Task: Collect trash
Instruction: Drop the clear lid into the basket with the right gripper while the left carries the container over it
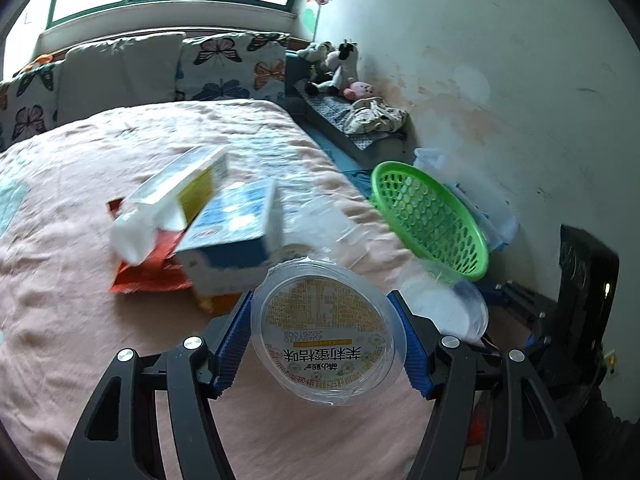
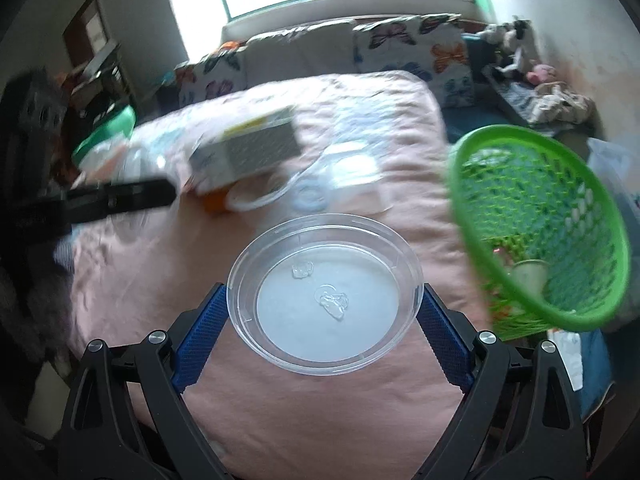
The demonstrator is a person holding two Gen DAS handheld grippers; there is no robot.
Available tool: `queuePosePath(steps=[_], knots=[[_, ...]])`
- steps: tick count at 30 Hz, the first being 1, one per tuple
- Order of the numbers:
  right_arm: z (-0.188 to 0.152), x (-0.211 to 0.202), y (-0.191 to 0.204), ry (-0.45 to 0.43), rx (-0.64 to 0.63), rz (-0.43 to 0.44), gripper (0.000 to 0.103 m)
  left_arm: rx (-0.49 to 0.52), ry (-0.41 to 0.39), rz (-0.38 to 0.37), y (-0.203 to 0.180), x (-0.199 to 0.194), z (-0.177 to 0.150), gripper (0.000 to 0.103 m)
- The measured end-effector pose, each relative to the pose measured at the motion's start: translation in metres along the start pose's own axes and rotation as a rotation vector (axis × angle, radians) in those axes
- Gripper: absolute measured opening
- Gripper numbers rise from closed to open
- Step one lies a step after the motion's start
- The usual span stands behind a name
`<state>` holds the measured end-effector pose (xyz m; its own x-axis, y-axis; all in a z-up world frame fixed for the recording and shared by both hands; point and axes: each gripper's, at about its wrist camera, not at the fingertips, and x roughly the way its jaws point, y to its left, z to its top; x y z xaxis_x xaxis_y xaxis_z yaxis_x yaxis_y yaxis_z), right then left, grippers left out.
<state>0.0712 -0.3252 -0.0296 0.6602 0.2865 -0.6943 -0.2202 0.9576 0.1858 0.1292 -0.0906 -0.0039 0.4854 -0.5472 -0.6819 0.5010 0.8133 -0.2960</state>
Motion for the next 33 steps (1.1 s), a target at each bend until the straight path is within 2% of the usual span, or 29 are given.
queuePosePath(steps=[7, 10, 15, 25, 33], knots=[[0.019, -0.01, -0.074, -0.036, 0.103, -0.126, 0.092, 0.045, 0.003, -0.018, -0.029, 0.015, 0.024, 0.064], [0.022, -0.006, -0.108, -0.023, 0.152, -0.174, 0.092, 0.057, 0.005, -0.02, -0.039, 0.022, 0.035, 0.064], [0.019, 0.007, -0.149, 0.015, 0.211, -0.201, 0.092, 0.075, 0.018, -0.02, -0.055, 0.039, 0.053, 0.064], [0.012, 0.016, -0.183, 0.02, 0.269, -0.188, 0.093, 0.107, 0.063, -0.017, -0.084, 0.079, 0.079, 0.064], [0.004, -0.006, -0.188, -0.026, 0.288, -0.19, 0.094, 0.133, 0.111, -0.042, -0.113, 0.12, 0.095, 0.064]])
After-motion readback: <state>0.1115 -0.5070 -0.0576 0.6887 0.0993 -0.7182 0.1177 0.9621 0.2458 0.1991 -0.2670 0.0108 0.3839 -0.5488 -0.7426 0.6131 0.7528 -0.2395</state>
